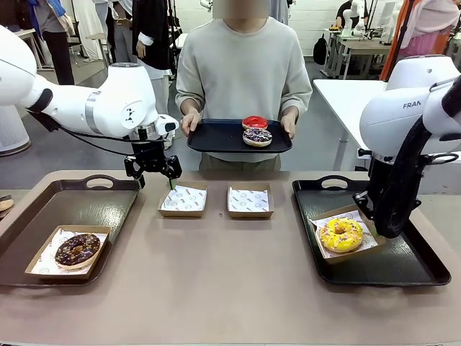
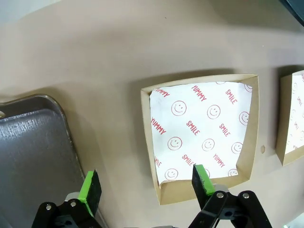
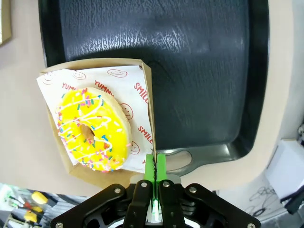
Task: Individually package the donuts and arrange them on the tray.
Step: Place the picked Paper togo box on the Handle tray while simultaneously picking up another Paper togo box from the table with the other hand.
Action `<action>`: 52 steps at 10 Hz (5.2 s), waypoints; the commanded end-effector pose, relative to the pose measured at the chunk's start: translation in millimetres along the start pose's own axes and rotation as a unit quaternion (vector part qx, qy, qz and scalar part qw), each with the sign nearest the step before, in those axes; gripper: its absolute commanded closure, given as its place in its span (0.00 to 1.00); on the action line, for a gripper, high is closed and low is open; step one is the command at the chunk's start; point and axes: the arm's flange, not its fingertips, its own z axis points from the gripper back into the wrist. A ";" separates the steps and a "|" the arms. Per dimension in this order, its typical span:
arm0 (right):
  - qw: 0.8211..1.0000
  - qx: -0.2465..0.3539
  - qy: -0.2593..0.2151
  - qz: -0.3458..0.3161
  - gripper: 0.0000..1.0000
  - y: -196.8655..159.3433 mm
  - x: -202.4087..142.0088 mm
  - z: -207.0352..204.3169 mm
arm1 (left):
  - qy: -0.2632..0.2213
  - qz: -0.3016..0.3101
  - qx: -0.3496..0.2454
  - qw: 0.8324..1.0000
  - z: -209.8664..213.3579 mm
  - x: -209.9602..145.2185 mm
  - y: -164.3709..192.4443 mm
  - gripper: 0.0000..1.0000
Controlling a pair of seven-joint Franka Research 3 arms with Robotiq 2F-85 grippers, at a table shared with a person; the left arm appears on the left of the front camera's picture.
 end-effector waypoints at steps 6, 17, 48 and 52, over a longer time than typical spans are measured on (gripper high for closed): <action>0.999 0.012 -0.006 0.029 0.99 -3.7 1.8 -25.2 | 0.024 0.016 0.002 1.000 -13.5 17.2 -3.3 0.00; 1.000 0.012 0.005 0.010 0.71 -1.9 5.1 -33.5 | 0.047 0.023 0.005 0.999 -28.2 24.4 -2.7 0.59; 0.807 0.570 -0.149 -0.027 0.00 -318.9 -129.2 -41.1 | 0.028 0.049 0.009 0.998 139.1 8.9 -54.1 1.00; 0.801 0.572 -0.168 -0.054 0.00 -319.4 -143.0 -45.8 | 0.028 0.049 0.009 0.998 139.1 8.9 -54.1 1.00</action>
